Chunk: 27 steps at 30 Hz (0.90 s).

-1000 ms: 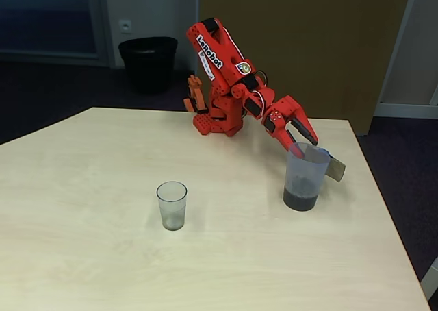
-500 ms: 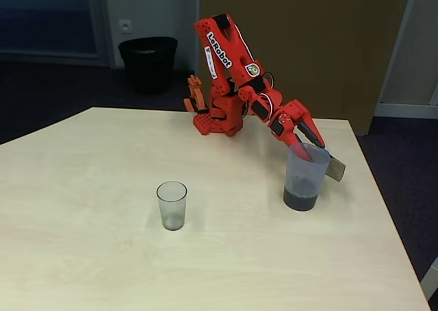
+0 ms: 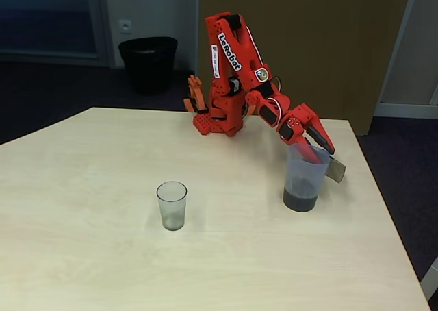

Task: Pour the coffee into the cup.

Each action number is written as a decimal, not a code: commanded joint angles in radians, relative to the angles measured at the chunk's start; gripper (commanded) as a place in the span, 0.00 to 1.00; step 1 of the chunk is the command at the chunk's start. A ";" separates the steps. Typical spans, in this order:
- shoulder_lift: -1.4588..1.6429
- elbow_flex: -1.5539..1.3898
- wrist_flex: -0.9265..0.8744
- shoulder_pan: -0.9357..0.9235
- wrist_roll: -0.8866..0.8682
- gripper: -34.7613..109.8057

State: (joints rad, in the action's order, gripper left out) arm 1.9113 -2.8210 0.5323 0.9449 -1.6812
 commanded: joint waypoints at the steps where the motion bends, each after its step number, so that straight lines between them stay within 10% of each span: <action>1: -0.025 0.040 0.066 -0.008 0.000 0.36; 27: -0.249 0.135 0.232 -0.043 0.055 0.36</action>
State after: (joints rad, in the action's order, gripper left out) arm 1.6582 -2.7151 0.7348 0.9004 -1.6368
